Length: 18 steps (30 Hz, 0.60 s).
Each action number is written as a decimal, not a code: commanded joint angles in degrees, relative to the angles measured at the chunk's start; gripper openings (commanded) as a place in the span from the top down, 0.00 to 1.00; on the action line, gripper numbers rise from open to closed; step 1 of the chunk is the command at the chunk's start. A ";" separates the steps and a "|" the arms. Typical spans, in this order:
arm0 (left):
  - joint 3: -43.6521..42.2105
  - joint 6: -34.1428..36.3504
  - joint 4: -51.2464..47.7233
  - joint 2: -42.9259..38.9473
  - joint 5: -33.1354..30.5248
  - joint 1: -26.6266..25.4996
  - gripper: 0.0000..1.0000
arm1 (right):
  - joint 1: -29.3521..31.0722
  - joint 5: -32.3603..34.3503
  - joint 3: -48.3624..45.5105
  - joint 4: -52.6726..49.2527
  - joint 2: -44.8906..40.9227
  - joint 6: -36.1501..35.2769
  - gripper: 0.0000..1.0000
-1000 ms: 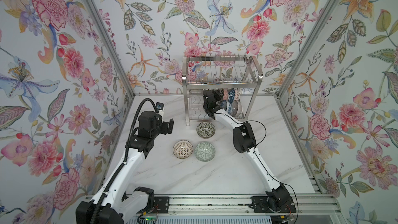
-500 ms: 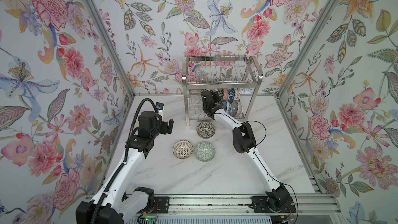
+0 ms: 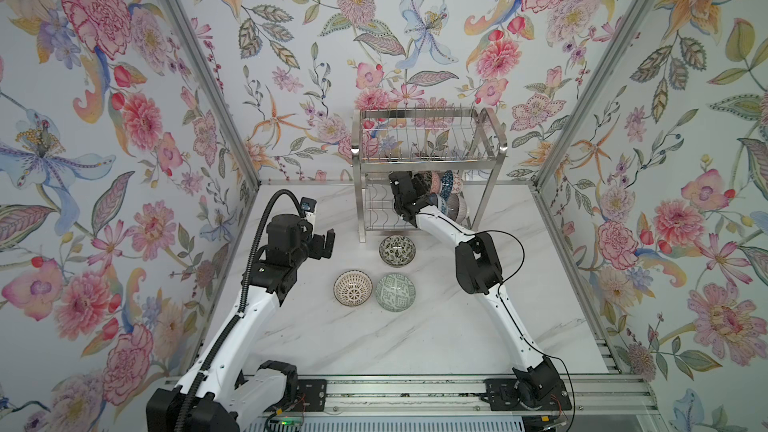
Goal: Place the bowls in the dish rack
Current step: 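Lower the dark geometric bowl into the upper rack tier with the right gripper, then open the right gripper to leave the dark geometric bowl in the rack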
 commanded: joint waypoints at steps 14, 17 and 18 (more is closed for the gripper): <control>-0.47 -0.41 0.23 -1.11 1.73 0.72 0.01 | 2.66 -10.91 -36.31 11.41 -27.78 4.29 0.01; -0.51 -0.45 0.23 -1.24 1.54 0.72 0.01 | 4.31 -13.13 -44.26 14.74 -32.69 4.34 0.01; -0.47 -0.54 0.23 -1.15 1.61 0.78 0.00 | 4.90 -13.91 -46.64 15.41 -34.28 4.29 0.01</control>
